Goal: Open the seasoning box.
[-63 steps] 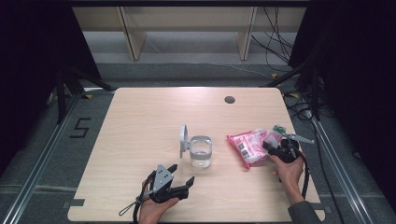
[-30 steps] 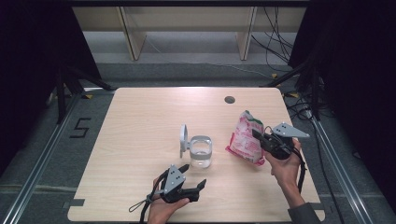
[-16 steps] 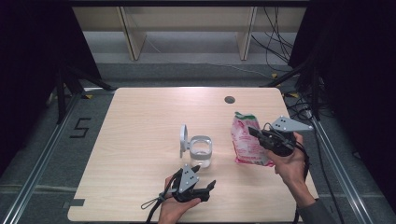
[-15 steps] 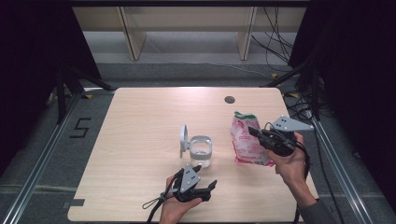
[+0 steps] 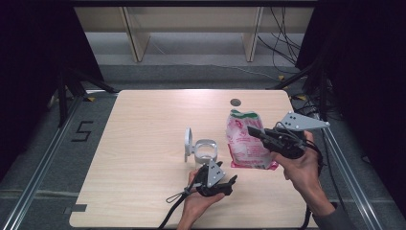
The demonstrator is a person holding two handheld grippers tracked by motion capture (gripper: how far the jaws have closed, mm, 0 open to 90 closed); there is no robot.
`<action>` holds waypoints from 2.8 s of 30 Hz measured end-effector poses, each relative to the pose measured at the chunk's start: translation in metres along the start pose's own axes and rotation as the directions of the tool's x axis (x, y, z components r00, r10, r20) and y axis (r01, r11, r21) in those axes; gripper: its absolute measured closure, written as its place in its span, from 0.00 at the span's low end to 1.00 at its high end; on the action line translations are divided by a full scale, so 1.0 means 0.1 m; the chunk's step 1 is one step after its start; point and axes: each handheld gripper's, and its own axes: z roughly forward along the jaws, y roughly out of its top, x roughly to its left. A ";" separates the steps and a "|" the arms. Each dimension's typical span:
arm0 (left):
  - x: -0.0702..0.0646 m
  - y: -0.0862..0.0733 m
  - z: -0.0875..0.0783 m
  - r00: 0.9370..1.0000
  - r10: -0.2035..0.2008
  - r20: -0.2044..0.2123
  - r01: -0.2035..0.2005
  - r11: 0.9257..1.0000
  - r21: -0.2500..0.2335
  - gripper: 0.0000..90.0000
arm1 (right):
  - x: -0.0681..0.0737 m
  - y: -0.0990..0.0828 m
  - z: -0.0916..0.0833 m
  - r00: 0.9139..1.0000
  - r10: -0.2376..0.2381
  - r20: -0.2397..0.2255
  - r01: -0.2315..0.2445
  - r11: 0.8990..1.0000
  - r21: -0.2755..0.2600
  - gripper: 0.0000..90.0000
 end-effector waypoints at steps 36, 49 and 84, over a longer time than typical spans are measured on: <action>0.00 0.16 0.37 0.993 -0.100 -0.067 0.085 0.977 -0.198 0.81 | 0.02 0.22 0.66 0.998 0.064 -0.027 -0.065 0.998 -0.020 1.00; -0.06 0.06 0.38 0.993 -0.112 -0.040 0.104 0.979 -0.175 0.81 | 0.08 0.11 0.78 1.000 0.021 -0.022 -0.021 1.000 -0.013 1.00; -0.18 0.01 0.44 0.995 -0.100 0.009 0.100 0.978 -0.184 0.82 | 0.24 0.03 1.04 0.999 -0.040 -0.025 0.041 0.997 0.062 1.00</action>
